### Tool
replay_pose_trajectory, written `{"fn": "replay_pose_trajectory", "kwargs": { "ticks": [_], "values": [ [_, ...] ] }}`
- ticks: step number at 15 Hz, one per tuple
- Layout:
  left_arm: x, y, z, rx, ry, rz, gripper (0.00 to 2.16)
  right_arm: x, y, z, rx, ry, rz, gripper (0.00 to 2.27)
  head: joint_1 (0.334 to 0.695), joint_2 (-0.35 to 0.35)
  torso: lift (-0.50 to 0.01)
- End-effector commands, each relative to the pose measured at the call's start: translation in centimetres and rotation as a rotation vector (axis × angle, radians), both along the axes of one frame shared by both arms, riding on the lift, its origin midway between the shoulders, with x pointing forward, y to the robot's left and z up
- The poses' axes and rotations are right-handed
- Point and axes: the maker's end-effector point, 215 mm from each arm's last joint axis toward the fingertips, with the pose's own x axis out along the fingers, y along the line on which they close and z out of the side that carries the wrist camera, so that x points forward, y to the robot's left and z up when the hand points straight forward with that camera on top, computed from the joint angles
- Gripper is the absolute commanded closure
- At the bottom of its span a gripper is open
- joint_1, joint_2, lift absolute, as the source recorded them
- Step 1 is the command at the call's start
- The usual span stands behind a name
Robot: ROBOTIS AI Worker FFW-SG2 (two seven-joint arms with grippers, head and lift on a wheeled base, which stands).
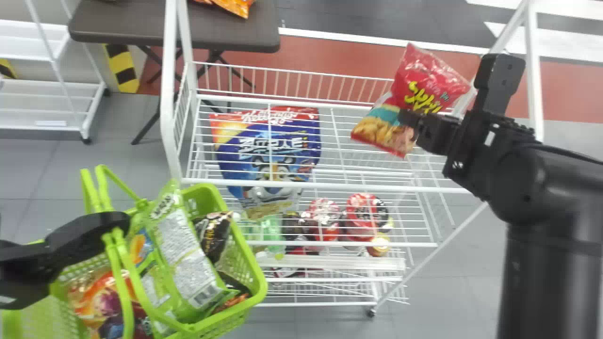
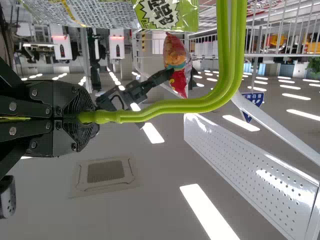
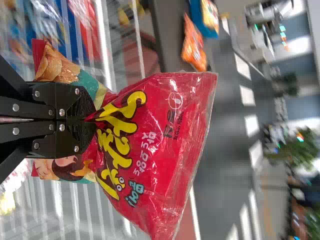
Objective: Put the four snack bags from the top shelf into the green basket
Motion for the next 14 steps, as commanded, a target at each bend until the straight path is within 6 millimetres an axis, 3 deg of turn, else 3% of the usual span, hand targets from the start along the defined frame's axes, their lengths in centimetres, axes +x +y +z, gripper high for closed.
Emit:
{"fn": "replay_pose_trajectory", "kwargs": {
  "ticks": [1, 3, 5, 8, 11, 14],
  "values": [
    [0.0, 0.0, 0.2, -0.011, -0.003, 0.000, 2.15, -4.1, 6.1, -0.9, 0.098, 0.119, 0.143, 2.26, 0.695, -0.106, 0.000],
    [0.1, 0.0, 0.3, -0.010, -0.005, 0.000, 2.15, -7.4, 11.1, -0.5, 0.180, 0.186, 0.275, 2.26, 0.695, -0.021, 0.000],
    [1.2, -0.2, 0.1, -0.001, -0.019, 0.007, 2.15, -8.6, 15.3, 1.2, 0.192, 0.157, 0.380, 2.26, 0.695, 0.032, 0.000],
    [2.2, 0.1, 0.2, 0.016, -0.036, 0.019, 2.15, -11.1, 21.6, 1.4, 0.210, 0.168, 0.533, 2.26, 0.695, 0.136, 0.000],
    [2.6, 0.3, 0.6, 0.013, -0.044, 0.022, 2.15, -12.7, 25.7, 1.7, 0.226, 0.181, 0.637, 2.26, 0.695, 0.211, 0.000],
    [3.1, 0.5, 1.3, 0.005, -0.061, 0.030, 2.15, -13.9, 28.5, 0.3, 0.247, 0.236, 0.706, 2.26, 0.695, 0.278, 0.000]
  ]
}}
